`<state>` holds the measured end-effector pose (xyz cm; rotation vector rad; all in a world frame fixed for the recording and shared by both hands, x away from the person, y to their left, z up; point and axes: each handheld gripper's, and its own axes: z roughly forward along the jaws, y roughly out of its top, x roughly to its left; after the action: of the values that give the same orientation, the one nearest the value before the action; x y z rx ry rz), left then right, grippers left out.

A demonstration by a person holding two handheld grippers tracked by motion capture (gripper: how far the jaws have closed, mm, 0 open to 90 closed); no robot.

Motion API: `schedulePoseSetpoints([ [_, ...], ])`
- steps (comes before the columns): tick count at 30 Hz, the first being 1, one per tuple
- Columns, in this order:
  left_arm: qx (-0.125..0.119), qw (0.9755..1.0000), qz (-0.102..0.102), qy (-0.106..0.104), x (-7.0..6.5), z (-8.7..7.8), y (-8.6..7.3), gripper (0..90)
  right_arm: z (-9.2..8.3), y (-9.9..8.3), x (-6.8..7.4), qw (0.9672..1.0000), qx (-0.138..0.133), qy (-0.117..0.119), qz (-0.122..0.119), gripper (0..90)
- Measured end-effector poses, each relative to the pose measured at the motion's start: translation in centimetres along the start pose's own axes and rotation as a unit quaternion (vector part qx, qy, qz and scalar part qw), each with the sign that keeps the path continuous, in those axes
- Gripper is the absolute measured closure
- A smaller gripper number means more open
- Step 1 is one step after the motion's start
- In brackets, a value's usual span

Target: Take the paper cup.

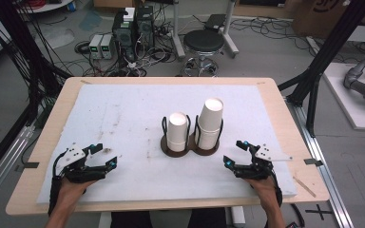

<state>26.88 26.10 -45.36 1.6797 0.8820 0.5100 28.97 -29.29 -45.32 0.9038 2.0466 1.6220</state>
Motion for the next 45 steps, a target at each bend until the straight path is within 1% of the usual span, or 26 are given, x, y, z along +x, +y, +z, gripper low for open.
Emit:
schedulePoseSetpoints([
  [3,0.002,1.0000,-0.003,0.000,0.0,0.0,0.0,17.8,0.0,0.0,-0.1,1.0000,-0.001,0.006,0.004,16.1],
  [6,0.000,1.0000,0.000,0.001,0.0,0.0,0.0,17.7,-0.1,0.0,-0.2,0.9999,-0.003,0.010,0.008,16.1],
  [7,0.000,1.0000,0.001,0.002,-0.1,0.0,0.0,17.8,-0.2,-0.1,-0.2,0.9999,-0.008,0.010,0.011,16.1],
  [8,0.000,1.0000,0.001,0.002,-0.1,0.0,0.0,17.7,-0.2,-0.1,-0.2,0.9999,-0.008,0.010,0.011,16.1],
  [9,-0.002,1.0000,0.001,0.003,-0.1,0.0,0.0,17.8,-0.2,-0.1,-0.2,0.9999,-0.012,0.012,0.004,16.1],
  [12,0.000,1.0000,0.003,0.002,-0.1,0.0,0.0,17.7,-0.2,-0.1,-0.2,0.9998,-0.009,0.013,0.008,16.1],
  [15,0.000,1.0000,0.000,0.002,0.0,0.0,0.0,17.7,-0.2,0.0,-0.3,0.9998,-0.005,0.014,0.011,16.1],
  [18,0.002,1.0000,-0.003,0.001,0.0,0.0,0.0,17.8,-0.1,0.0,-0.4,0.9998,-0.007,0.014,0.012,16.1],
  [19,0.003,1.0000,-0.003,0.001,0.0,0.0,0.0,17.8,-0.2,0.0,-0.4,0.9997,-0.006,0.016,0.018,16.1],
  [20,0.002,1.0000,-0.002,0.001,0.0,0.0,0.0,17.7,-0.2,0.0,-0.5,0.9996,-0.006,0.019,0.018,16.1],
  [21,0.003,1.0000,-0.001,0.003,-0.1,0.1,0.0,17.7,-0.1,0.0,-0.7,0.9992,-0.004,0.030,0.025,16.1],
  [22,0.003,1.0000,-0.001,0.003,-0.1,0.1,0.0,17.8,-0.1,0.0,-0.7,0.9992,-0.004,0.030,0.025,16.1],
  [25,0.005,1.0000,0.001,0.004,-0.1,0.1,0.0,17.8,-0.3,0.1,-1.1,0.9980,-0.005,0.048,0.040,16.1],
  [26,0.005,1.0000,0.002,0.004,-0.1,0.1,0.0,17.8,-0.3,0.1,-1.1,0.9980,-0.005,0.048,0.040,16.1],
  [27,0.005,1.0000,0.002,0.003,-0.1,0.1,0.0,17.8,-0.4,0.3,-1.1,0.9979,-0.003,0.050,0.041,16.1],
  [29,0.006,1.0000,0.002,0.002,0.0,0.1,0.0,17.8,-0.7,0.8,-1.0,0.9981,-0.010,0.051,0.032,16.1],
  [30,0.006,1.0000,-0.002,0.001,0.0,0.1,0.0,17.7,-0.8,1.2,-0.9,0.9982,-0.013,0.051,0.030,16.1],
  [31,0.006,1.0000,-0.002,0.001,0.0,0.1,0.0,17.8,-0.8,1.2,-0.9,0.9982,-0.013,0.051,0.030,16.1],
  [33,0.006,1.0000,-0.004,0.000,0.0,0.1,0.0,17.8,-1.1,2.2,-0.8,0.9978,-0.020,0.056,0.027,16.1],
  [34,0.006,1.0000,-0.004,0.000,0.0,0.1,0.0,17.7,-1.4,3.3,-0.7,0.9976,-0.025,0.062,0.018,16.1],
  [35,0.004,1.0000,-0.003,0.000,0.0,0.1,0.0,17.7,-1.6,3.9,-0.6,0.9974,-0.025,0.066,0.012,16.1],
  [37,0.004,1.0000,-0.003,0.000,0.0,0.1,0.0,17.8,-1.8,5.2,-0.6,0.9972,-0.012,0.074,0.003,16.1],
  [39,0.006,1.0000,-0.004,-0.001,0.0,0.1,0.0,17.8,-1.9,6.6,-0.7,0.9967,0.006,0.081,-0.002,16.1],
  [43,0.007,1.0000,-0.004,-0.001,0.1,0.2,0.1,17.8,-2.3,9.2,-1.0,0.9953,0.030,0.090,-0.016,16.1],
  [44,0.007,1.0000,-0.004,-0.001,0.1,0.2,0.1,17.8,-2.3,9.2,-1.0,0.9953,0.030,0.090,-0.016,16.1],
  [45,0.009,0.9999,-0.005,-0.001,0.1,0.2,0.1,17.8,-2.3,9.9,-1.1,0.9949,0.036,0.092,-0.022,16.1],
])
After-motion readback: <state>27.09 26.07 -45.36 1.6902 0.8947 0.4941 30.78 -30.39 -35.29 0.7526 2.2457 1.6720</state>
